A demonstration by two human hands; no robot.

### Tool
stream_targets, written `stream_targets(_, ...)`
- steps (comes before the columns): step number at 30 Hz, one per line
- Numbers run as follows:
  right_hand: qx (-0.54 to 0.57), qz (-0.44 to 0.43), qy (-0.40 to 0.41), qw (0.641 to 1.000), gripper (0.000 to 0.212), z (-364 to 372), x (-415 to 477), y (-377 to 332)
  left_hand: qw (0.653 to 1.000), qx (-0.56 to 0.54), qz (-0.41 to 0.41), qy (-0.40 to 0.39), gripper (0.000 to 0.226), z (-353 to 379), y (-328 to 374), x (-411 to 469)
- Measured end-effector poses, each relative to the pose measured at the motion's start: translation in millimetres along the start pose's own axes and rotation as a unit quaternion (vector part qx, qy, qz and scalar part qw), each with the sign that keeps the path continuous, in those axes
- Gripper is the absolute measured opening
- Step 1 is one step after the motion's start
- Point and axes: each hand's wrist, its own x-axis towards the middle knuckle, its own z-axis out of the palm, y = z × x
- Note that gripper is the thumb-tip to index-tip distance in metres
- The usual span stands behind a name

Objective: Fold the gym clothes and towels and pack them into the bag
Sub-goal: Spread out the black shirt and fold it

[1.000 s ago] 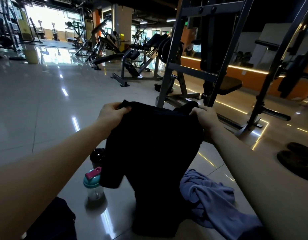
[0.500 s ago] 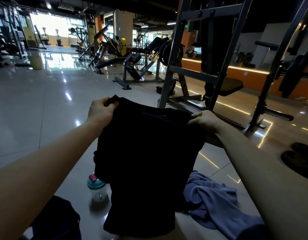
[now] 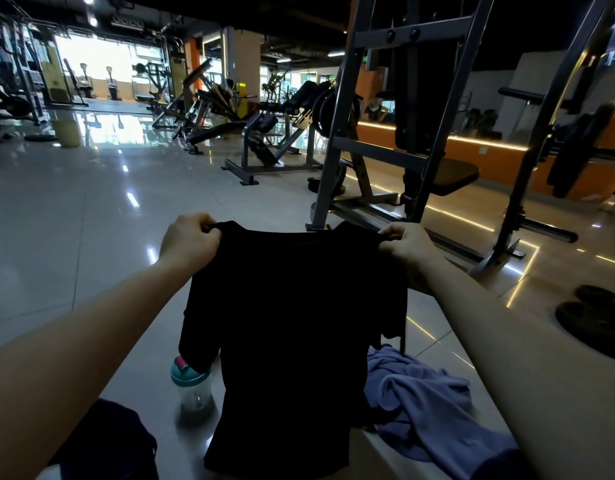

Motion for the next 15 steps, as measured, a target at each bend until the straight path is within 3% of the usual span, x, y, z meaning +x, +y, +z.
stream_targets(3, -0.007, 0.034, -0.014, 0.999, 0.023, 1.4, 3.3, 3.6, 0.994, -0.102, -0.036, -0.029, 0.013, 2.2, 3.4, 3.2)
stream_targets(11, -0.011, 0.034, 0.030, 0.999, 0.025, 6.9, 3.4, -7.2, 0.997, -0.054, -0.061, -0.005, 0.011, 2.2, -4.3, 2.6)
stream_targets(15, -0.002, 0.066, 0.015, 0.998, 0.032, 9.0, -4.4, -22.1, 0.990, -0.129, -0.049, -0.035, 0.009, -5.2, 7.5, -1.8)
